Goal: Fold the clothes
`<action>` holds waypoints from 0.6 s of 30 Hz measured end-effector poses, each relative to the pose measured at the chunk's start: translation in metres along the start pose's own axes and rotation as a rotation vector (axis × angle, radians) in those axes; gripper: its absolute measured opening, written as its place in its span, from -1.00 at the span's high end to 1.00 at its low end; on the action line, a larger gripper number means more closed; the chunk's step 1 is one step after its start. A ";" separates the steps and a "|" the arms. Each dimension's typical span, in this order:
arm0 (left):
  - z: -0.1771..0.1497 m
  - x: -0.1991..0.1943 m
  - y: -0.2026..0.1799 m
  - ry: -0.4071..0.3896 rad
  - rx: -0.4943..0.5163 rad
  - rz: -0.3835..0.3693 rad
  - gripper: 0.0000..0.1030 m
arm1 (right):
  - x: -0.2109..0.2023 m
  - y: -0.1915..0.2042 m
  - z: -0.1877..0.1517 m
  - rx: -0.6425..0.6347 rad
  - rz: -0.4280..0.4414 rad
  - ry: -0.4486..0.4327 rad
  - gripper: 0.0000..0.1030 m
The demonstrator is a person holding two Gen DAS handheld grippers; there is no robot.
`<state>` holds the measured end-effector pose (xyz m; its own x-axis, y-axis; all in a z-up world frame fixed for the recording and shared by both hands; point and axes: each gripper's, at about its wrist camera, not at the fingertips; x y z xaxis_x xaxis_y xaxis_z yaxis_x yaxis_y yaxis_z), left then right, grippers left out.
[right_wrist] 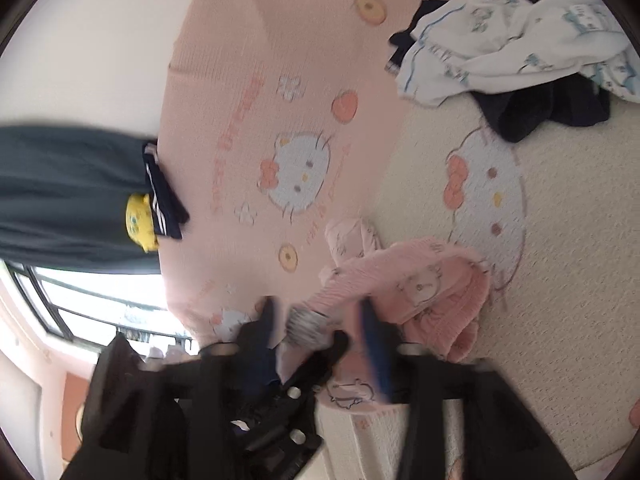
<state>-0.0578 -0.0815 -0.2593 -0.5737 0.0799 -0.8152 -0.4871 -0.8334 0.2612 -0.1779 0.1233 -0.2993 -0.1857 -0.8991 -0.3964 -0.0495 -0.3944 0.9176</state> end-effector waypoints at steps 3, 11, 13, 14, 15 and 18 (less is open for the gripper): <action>-0.002 -0.002 0.018 0.003 -0.069 -0.003 0.75 | -0.004 -0.007 0.003 0.010 -0.054 -0.014 -0.20; -0.010 -0.008 0.040 -0.010 -0.158 -0.028 0.76 | 0.018 -0.027 -0.001 0.050 -0.206 0.092 -0.20; -0.012 -0.009 0.043 -0.013 -0.171 -0.027 0.76 | 0.025 -0.028 -0.005 0.037 -0.227 0.122 -0.20; -0.012 -0.009 0.045 -0.011 -0.180 -0.027 0.76 | 0.028 -0.029 -0.008 0.029 -0.237 0.139 -0.22; -0.013 -0.009 0.046 -0.010 -0.192 -0.031 0.76 | 0.032 -0.029 -0.010 0.018 -0.253 0.157 -0.28; -0.016 -0.011 0.053 -0.015 -0.223 -0.047 0.76 | 0.042 -0.031 -0.016 -0.014 -0.312 0.182 -0.30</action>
Point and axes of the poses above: each gripper's, at about its wrist camera, not at the fingertips, and x roughly the way its jaws point, y to its left, z to its top, and after that the axes turned 7 degrees about x, right-handed
